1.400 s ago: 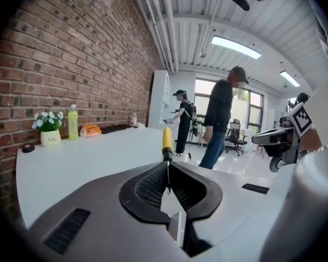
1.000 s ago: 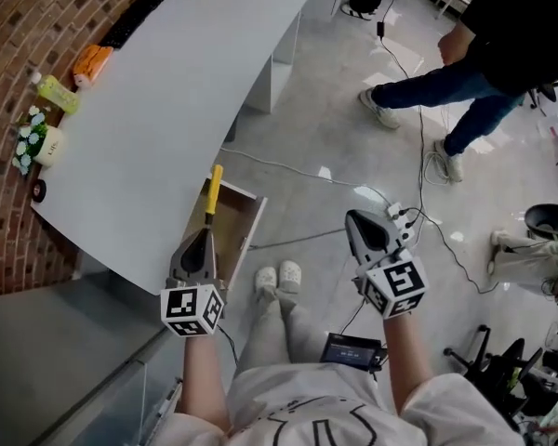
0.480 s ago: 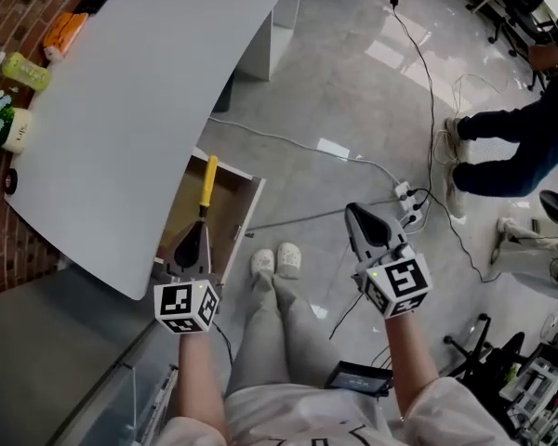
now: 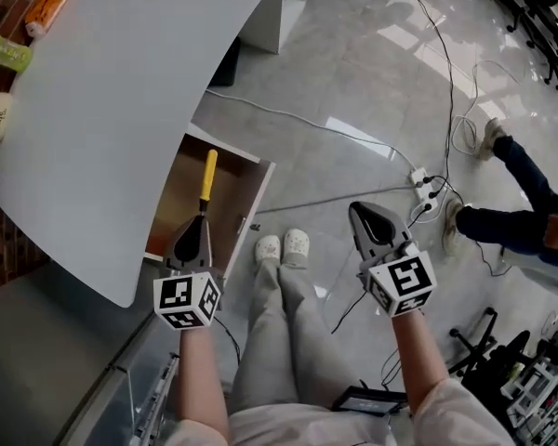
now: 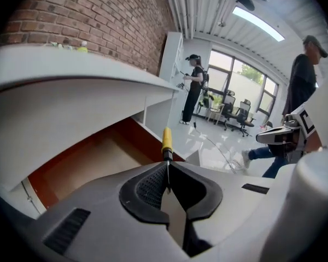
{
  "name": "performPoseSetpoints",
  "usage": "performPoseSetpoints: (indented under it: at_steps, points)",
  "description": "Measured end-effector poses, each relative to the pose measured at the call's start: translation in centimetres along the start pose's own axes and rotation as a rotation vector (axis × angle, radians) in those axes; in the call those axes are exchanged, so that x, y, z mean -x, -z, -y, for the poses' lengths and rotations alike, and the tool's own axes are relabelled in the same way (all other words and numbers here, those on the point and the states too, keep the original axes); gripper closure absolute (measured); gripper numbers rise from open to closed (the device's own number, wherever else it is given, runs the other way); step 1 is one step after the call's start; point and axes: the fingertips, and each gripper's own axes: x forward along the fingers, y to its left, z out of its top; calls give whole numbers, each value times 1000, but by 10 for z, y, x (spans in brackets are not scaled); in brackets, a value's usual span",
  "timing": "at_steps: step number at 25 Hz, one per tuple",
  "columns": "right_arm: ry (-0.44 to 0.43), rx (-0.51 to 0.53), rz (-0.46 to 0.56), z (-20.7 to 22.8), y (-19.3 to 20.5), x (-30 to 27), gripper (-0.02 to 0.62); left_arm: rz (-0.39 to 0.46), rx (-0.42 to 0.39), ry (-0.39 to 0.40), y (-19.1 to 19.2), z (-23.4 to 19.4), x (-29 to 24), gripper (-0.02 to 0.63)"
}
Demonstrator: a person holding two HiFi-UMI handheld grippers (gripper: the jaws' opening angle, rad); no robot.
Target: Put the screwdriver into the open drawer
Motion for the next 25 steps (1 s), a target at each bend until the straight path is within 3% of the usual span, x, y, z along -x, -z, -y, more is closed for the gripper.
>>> performPoseSetpoints:
  at_steps: [10, 18, 25]
  points:
    - [-8, -35, -37, 2, 29, -12, 574, -166, 58, -12, 45, -14, -41, 583]
    - [-19, -40, -46, 8, 24, -24, 574, -281, 115, -10, 62, -22, -74, 581]
    - [-34, -32, -57, 6, 24, -32, 574, -371, 63, -4, 72, -25, -91, 581]
